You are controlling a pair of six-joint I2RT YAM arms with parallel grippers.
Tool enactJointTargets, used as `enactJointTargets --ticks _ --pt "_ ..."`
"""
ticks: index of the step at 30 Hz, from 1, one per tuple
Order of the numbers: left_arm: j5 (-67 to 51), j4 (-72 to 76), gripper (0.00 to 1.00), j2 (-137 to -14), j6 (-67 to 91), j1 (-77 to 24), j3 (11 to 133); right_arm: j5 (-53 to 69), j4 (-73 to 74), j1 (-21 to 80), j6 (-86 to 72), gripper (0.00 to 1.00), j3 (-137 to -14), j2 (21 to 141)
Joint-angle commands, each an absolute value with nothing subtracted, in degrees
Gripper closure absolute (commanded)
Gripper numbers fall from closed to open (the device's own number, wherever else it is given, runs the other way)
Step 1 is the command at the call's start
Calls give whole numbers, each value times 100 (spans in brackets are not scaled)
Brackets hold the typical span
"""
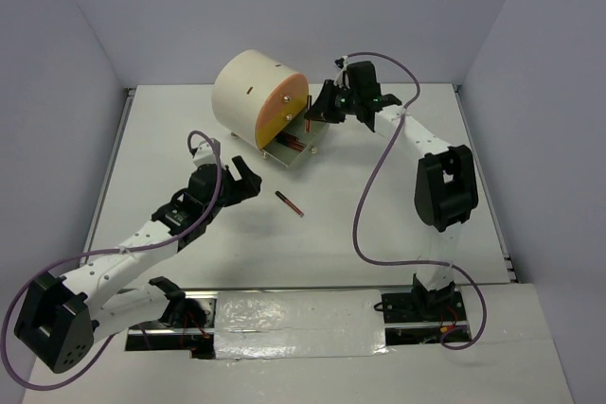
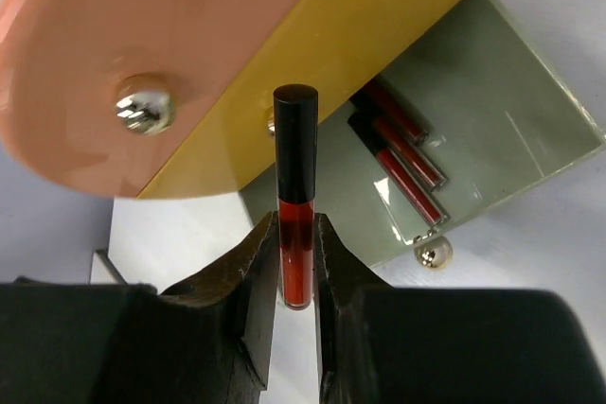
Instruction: Organize the makeup
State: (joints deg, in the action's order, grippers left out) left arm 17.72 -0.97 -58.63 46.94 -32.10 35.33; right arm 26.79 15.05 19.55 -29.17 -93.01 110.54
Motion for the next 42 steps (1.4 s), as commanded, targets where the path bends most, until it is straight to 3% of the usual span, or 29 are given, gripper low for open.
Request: enactJointTargets --ticks 1,4,6,11,18,25,26,27,30,32,34,35,38,42 --pt "1740 18 5 -5801 4799 -3182 3516 2505 1038 2013 -3445 77 -9528 11328" --pt "1679 18 5 -5836 4834 -3182 3524 2444 967 2013 -3428 71 -9475 11478" --pt "1644 18 6 -5871 4878 -3190 3524 2373 941 2021 -3366 61 -9474 11574" --pt "1573 18 6 -5950 4974 -3190 3560 2382 897 2013 -3278 53 -9510 11672" --pt "1459 52 12 -6047 5027 -3190 3551 3040 896 1986 -2649 50 -9492 11347" --pt "1362 237 38 -6082 4984 -3182 3428 5296 1676 2065 514 47 -8836 10181" --pt "1371 237 47 -6073 4914 -3182 3428 5474 1853 2083 945 47 -8703 10047" --pt "1388 229 68 -6056 4887 -3182 3419 5606 2063 2179 1732 47 -8571 9933" --pt "1485 229 83 -5986 4834 -3164 3349 5432 2863 2425 2573 48 -8157 9625" --pt "1546 229 82 -5907 4834 -3138 3261 4821 3094 2759 2874 49 -7815 9440" --pt "1582 194 68 -5854 4860 -3085 3208 4397 2876 3109 2848 49 -7333 9221" --pt "1608 159 55 -5801 4886 -3050 3156 3959 2587 3338 2769 49 -7017 9063" --pt "1713 71 32 -5669 4939 -3006 3059 3037 2321 3655 2444 48 -6777 9000" --pt "1828 -140 23 -5441 4966 -2927 2953 1795 2355 4095 1943 46 -7030 9525"
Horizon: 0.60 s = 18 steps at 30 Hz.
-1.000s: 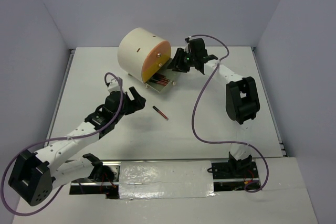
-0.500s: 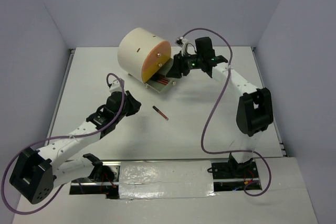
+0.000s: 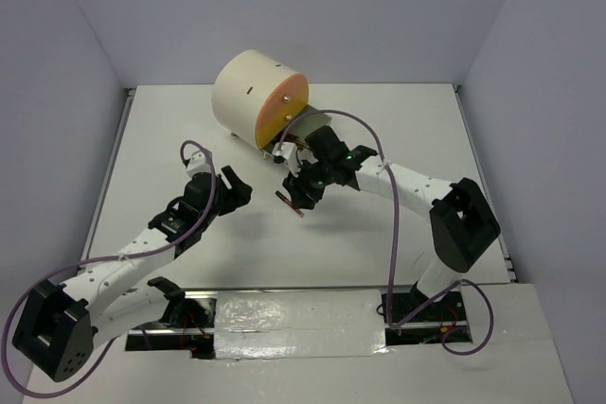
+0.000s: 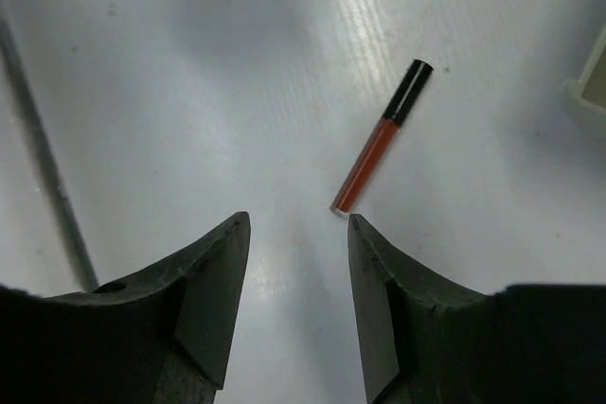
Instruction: Organize the makeup
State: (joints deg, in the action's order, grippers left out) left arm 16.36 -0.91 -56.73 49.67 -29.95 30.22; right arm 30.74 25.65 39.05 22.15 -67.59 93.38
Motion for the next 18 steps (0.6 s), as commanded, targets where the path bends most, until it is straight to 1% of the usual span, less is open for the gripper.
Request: enactJointTargets --ticks 1,7,10,18 --pt "1846 -184 22 -5406 4975 -2918 2910 1610 2382 4165 1855 46 -7083 9623" --pt "1933 -290 19 -5151 5036 -2848 2777 757 2496 4579 1591 45 -7391 10344" --pt "2004 -395 19 -5036 5027 -2804 2751 589 2575 4632 1433 45 -7602 10669" --pt "2039 -404 20 -4922 5001 -2760 2698 264 2470 4737 1187 45 -7769 10968"
